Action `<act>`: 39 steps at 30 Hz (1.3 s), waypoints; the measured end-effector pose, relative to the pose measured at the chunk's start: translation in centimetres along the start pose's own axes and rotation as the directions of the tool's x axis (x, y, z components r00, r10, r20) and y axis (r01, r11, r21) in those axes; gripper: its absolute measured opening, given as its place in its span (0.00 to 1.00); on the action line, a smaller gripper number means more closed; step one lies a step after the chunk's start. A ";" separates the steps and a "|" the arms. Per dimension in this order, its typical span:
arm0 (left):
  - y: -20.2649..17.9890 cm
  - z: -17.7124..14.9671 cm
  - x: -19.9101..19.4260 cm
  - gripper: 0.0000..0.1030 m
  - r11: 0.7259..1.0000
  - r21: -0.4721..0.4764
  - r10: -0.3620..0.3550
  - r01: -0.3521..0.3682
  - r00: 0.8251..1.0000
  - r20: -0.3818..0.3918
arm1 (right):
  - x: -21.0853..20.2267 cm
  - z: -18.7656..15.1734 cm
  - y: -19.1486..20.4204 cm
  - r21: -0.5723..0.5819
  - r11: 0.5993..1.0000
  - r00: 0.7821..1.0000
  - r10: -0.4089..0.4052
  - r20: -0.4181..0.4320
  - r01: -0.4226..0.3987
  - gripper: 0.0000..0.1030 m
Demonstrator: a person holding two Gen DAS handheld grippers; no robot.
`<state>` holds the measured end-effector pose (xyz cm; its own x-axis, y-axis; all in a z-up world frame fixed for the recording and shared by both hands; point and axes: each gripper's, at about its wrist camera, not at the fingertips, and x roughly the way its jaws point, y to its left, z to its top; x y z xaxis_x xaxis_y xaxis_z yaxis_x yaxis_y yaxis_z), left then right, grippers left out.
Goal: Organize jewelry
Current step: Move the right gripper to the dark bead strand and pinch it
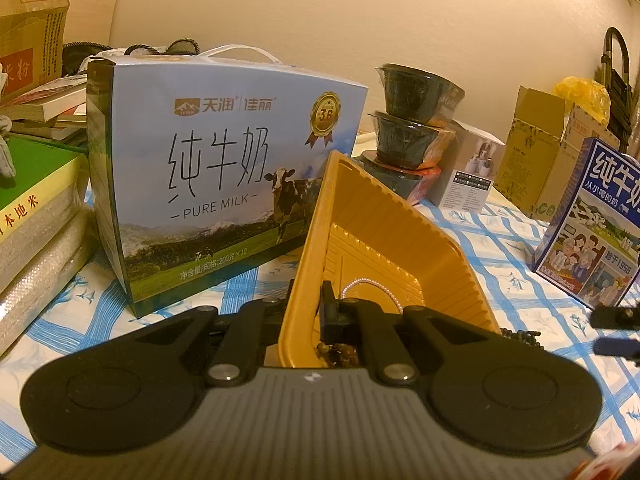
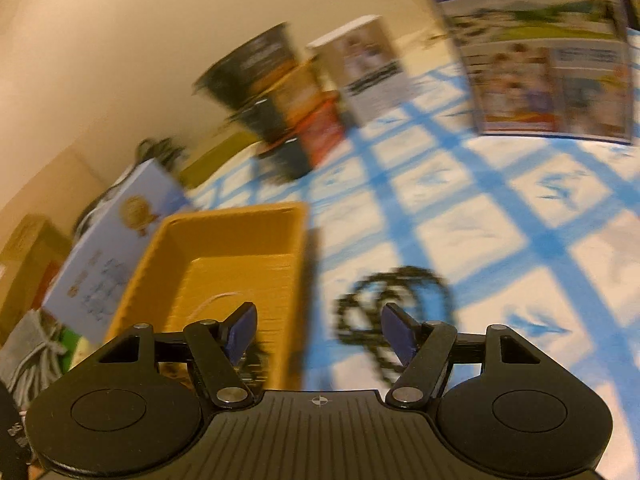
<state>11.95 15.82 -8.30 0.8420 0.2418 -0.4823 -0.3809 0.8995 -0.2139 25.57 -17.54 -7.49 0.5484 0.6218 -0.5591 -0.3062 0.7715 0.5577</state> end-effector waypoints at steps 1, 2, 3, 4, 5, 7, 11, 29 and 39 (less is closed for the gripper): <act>0.0 0.0 0.0 0.07 1.000 0.001 0.001 -0.001 1.000 0.000 | -0.4 0.0 -0.7 0.012 1.000 1.000 -0.016 0.004 0.016 0.67; -0.1 0.0 0.0 0.07 1.000 0.001 0.002 -0.002 1.000 0.001 | -0.8 -0.1 -1.4 0.022 0.999 0.999 -0.034 0.007 0.033 0.67; -0.1 0.0 0.0 0.07 1.000 0.001 0.003 -0.003 1.000 0.001 | -1.2 -0.2 -2.0 0.029 0.998 0.999 -0.050 0.012 0.049 0.67; -0.1 0.0 -0.1 0.07 1.000 0.001 0.003 -0.003 1.000 0.001 | -1.5 -0.3 -2.6 0.033 0.997 0.998 -0.067 0.014 0.066 0.67; -0.1 0.0 -0.1 0.07 1.000 0.002 0.003 -0.003 1.000 0.002 | -1.7 -0.3 -3.2 0.036 0.996 0.997 -0.079 0.014 0.078 0.67; -0.1 -0.1 0.0 0.07 1.000 0.004 0.006 -0.006 1.000 0.001 | -2.0 -0.6 -4.1 0.039 0.994 0.995 -0.102 0.007 0.102 0.67; -0.1 -0.1 0.1 0.07 1.000 0.009 0.010 -0.010 1.000 0.000 | -1.7 -1.0 -4.8 0.009 0.989 0.989 -0.149 -0.010 0.149 0.67; -0.1 0.3 0.8 0.07 0.999 0.034 0.015 -0.014 1.000 -0.004 | 5.4 -0.6 -4.3 -0.183 0.954 0.963 -0.258 -0.084 0.239 0.27; -0.2 0.3 1.0 0.08 0.999 0.040 0.020 -0.020 1.000 -0.008 | 8.1 -1.1 -3.2 -0.346 0.898 0.942 -0.322 -0.097 0.271 0.07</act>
<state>12.95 16.01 -8.45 0.8312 0.2568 -0.4932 -0.3815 0.9086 -0.1699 30.13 -14.84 -14.43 0.5392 0.3503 -0.7659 -0.3956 0.9082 0.1369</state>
